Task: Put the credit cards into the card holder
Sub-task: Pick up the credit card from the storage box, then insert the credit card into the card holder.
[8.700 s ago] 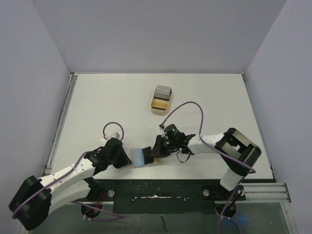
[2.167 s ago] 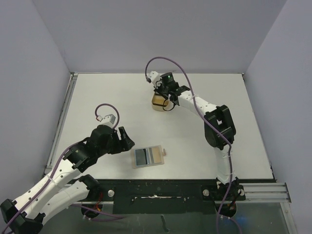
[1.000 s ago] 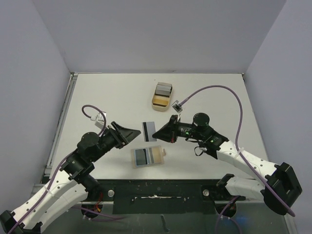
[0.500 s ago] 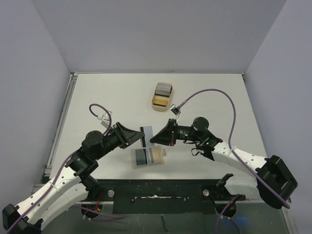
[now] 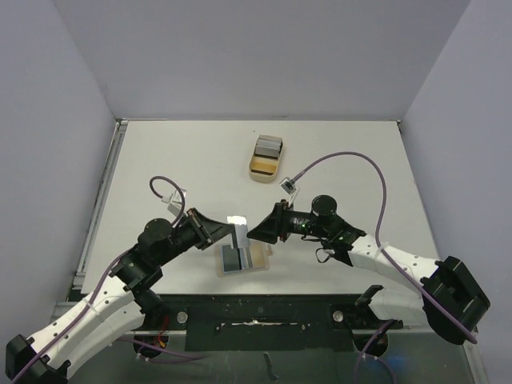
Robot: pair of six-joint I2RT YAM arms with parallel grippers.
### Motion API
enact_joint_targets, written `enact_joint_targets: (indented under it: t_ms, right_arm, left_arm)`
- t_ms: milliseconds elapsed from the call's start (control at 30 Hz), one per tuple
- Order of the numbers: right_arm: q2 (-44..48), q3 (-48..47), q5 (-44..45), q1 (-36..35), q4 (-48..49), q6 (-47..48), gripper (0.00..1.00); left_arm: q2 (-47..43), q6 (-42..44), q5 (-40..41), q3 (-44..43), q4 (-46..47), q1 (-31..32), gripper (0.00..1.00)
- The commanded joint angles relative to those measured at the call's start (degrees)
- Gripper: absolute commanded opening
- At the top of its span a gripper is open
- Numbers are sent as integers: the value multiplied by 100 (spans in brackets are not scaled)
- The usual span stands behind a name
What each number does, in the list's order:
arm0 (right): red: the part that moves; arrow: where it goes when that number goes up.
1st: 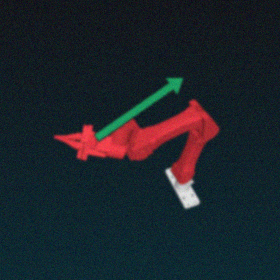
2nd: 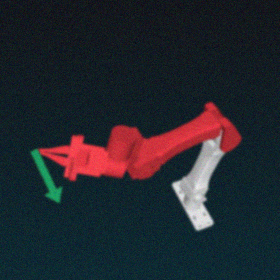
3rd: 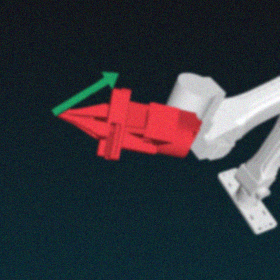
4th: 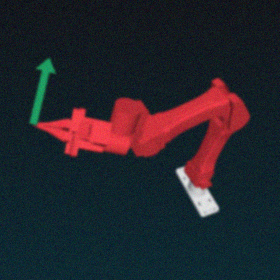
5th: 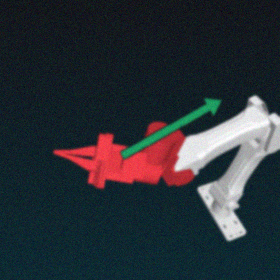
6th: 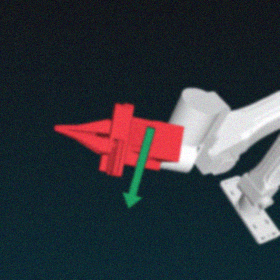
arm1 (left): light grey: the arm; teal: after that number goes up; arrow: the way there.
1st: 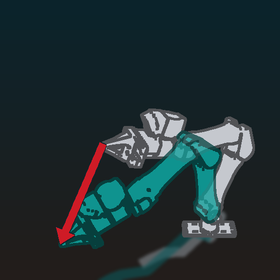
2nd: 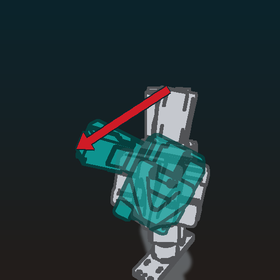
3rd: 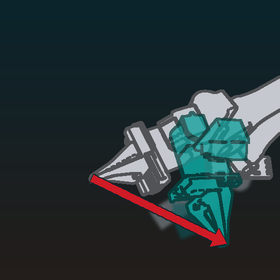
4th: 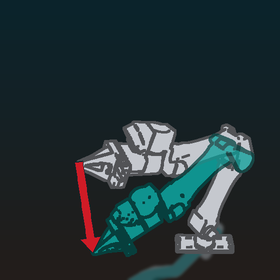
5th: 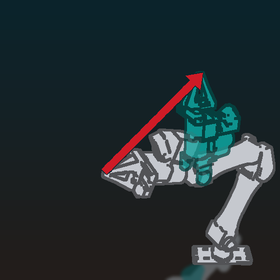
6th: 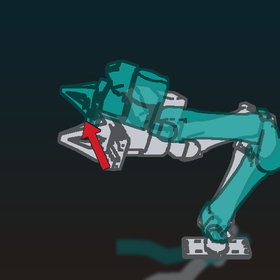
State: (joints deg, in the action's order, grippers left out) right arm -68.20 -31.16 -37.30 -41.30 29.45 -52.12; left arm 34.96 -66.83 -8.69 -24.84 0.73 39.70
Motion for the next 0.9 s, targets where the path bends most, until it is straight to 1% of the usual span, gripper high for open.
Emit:
enact_joint_targets:
  t_ms: [0, 100, 167, 233, 333, 400, 567, 733, 867]
  right_arm:
    - [308, -146, 1034, -14, -1341, 593, 57]
    - [177, -458, 1686, -19, -2391, 1044, 63]
    - [18, -678, 2036, -27, -2992, 1320, 64]
    - [-89, -784, 2294, -27, -3331, 1475, 65]
    - [-219, -836, 2643, -56, -3584, 1579, 65]
    - [-380, -850, 2719, -62, -3659, 1675, 65]
    - [-890, -1010, 3130, -198, -3986, 1842, 64]
    - [-1255, -1331, 3419, -429, -4290, 1958, 64]
    - [-1470, -1440, 3656, -572, -4382, 1948, 64]
  left_arm:
    - [46, 29, 177, 162, -192, -6, 0]
    - [265, 15, 303, 219, -494, -23, 0]
    - [435, 36, 318, 281, -536, -33, 0]
    - [570, 30, 300, 348, -454, -39, 0]
    - [743, 66, 289, 441, -388, -71, 0]
    - [884, 38, 275, 532, -337, -105, 0]
    - [1292, -49, -46, 835, 149, -164, 0]
    - [1611, 69, -151, 772, 138, -182, 0]
    - [1827, 44, -257, 741, 304, -210, 0]
